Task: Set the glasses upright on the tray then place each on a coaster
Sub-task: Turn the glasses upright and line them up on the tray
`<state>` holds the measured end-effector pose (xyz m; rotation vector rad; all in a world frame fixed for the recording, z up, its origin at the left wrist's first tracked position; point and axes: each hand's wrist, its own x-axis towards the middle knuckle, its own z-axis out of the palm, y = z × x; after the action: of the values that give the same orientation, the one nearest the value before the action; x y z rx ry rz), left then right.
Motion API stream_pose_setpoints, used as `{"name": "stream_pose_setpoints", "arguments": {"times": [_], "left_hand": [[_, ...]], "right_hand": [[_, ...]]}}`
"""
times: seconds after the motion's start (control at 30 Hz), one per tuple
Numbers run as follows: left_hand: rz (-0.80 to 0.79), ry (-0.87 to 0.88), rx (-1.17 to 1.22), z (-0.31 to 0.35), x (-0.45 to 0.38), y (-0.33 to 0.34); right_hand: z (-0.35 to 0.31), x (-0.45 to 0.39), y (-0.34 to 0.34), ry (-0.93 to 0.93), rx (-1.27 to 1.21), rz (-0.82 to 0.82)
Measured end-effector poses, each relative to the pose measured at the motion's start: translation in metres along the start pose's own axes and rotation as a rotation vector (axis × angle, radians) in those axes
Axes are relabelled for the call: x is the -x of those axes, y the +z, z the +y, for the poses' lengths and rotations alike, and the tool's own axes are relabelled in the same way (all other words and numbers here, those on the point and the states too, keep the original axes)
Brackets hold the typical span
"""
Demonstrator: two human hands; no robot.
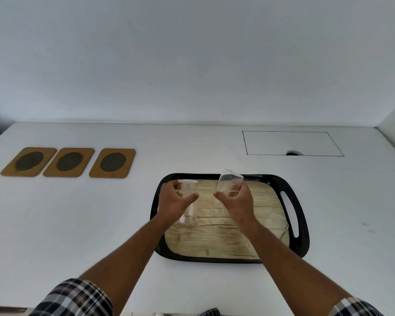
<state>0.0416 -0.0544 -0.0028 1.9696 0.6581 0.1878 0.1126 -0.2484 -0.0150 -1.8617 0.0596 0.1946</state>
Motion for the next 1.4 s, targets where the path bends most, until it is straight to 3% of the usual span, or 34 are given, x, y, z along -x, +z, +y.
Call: {"name": "stream_pose_setpoints", "arguments": {"times": [0.2, 0.67, 1.4], "left_hand": [[0.006, 0.105, 0.051, 0.003, 0.006, -0.005], [0.032, 0.160, 0.064, -0.017, 0.013, -0.018], [0.036, 0.239, 0.008, -0.025, 0.018, -0.022]], "right_hand": [[0.001, 0.011, 0.010, -0.182, 0.036, -0.043], [0.017, 0.019, 0.017, -0.344, 0.130, -0.081], [0.028, 0.026, 0.017, -0.370, 0.206, -0.085]]}}
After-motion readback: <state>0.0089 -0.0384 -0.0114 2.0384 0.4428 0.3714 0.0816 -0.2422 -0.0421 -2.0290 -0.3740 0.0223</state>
